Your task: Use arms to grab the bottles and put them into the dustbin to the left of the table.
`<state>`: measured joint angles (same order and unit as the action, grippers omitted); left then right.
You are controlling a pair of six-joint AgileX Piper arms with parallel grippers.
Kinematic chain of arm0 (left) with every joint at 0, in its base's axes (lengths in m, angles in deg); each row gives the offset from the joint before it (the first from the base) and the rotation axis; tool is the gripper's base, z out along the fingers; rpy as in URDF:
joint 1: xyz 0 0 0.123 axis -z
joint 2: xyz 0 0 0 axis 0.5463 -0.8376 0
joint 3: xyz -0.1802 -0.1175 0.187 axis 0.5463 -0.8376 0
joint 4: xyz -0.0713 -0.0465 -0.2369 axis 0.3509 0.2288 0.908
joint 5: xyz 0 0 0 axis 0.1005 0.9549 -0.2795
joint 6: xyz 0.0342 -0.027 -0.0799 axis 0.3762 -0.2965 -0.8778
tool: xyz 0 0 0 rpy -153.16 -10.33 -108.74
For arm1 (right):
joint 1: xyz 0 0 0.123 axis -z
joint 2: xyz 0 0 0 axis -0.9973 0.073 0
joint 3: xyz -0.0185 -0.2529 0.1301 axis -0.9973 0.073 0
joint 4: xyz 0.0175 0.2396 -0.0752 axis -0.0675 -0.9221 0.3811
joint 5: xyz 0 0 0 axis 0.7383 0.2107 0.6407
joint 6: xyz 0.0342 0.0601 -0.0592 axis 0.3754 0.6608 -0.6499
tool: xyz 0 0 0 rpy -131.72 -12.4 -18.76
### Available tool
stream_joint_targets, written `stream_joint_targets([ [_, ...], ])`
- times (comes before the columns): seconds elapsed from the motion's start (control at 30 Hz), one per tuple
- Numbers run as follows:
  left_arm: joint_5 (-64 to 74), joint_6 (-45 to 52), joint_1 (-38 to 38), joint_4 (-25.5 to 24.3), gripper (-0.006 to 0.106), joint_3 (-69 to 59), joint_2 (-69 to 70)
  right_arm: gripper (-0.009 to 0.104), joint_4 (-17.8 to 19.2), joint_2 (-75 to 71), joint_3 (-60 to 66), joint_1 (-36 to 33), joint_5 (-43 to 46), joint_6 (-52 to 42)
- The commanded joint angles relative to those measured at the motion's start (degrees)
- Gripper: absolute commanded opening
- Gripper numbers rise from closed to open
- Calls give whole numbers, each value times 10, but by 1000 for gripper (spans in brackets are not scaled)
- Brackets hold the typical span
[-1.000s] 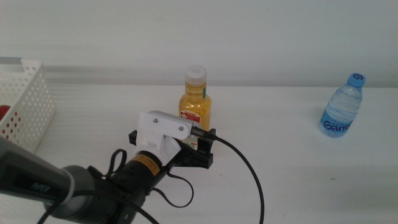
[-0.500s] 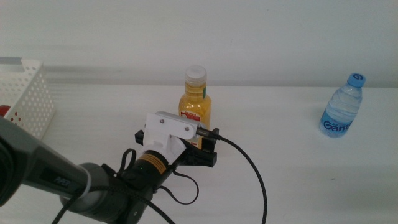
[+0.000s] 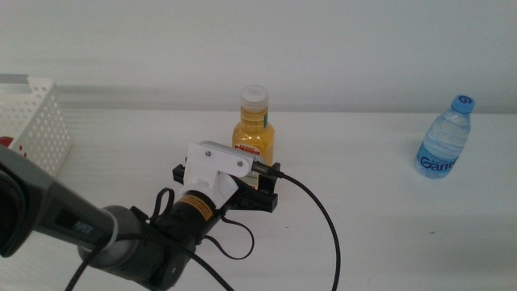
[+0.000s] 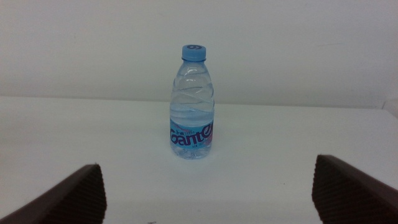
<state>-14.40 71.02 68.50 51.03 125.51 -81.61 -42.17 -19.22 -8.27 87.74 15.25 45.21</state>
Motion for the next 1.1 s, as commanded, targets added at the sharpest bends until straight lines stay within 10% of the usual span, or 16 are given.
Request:
stream_joint_targets([
  [0.0, -3, 0, -3, -2, 94, 4, 0, 88, 2, -22, 24, 4, 3, -2],
  [1.07, 22, -7, -5, -16, 94, 55, -29, 88, 2, -22, 24, 4, 3, -2],
])
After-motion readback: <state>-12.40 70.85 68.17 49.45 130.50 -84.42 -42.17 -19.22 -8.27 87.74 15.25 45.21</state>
